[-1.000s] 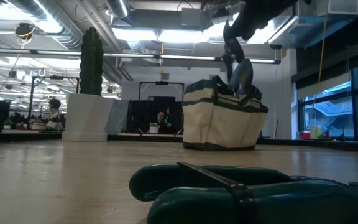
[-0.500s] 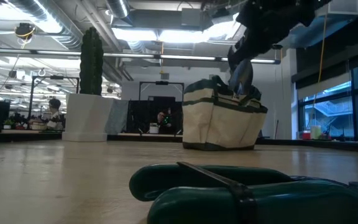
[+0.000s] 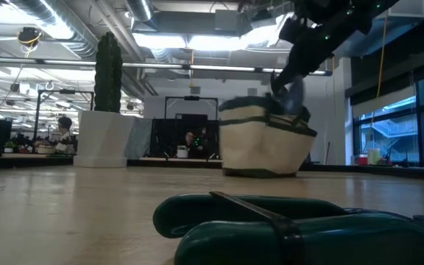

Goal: Pick & Place Garden tools in Gardening bag
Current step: Put the top shear scissor into the gardening bag

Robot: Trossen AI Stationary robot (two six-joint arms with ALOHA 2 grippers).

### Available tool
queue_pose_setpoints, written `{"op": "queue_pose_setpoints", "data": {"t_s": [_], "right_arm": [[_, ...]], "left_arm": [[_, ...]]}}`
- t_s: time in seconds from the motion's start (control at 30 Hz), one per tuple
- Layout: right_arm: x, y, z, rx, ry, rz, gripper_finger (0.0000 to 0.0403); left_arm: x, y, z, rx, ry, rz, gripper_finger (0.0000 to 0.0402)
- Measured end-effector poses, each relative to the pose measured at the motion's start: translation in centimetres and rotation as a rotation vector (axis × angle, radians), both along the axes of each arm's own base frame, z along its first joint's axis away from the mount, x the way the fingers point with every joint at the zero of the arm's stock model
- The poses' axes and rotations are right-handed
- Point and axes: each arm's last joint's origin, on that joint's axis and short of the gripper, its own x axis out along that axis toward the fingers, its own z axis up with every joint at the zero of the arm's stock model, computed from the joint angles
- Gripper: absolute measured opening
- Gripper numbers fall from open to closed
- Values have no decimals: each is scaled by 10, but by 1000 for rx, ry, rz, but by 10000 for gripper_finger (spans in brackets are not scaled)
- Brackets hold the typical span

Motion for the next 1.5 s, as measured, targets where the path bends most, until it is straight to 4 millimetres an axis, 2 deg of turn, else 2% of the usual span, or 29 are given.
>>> {"op": "queue_pose_setpoints", "data": {"t_s": [0.2,0.87,1.1,1.5], "right_arm": [[0,-1,0,-120,44,-201,6],[0,-6,5,-78,-68,-506,6],[9,-7,8,-113,-138,-525,6],[23,-11,-15,-64,-60,-482,6]], "left_arm": [[7,-4,-6,-13,-10,-3,168],[8,-5,-4,-11,-32,1,168],[9,-5,-4,-15,-40,1,168],[10,-6,-1,-9,-51,-12,168]]}}
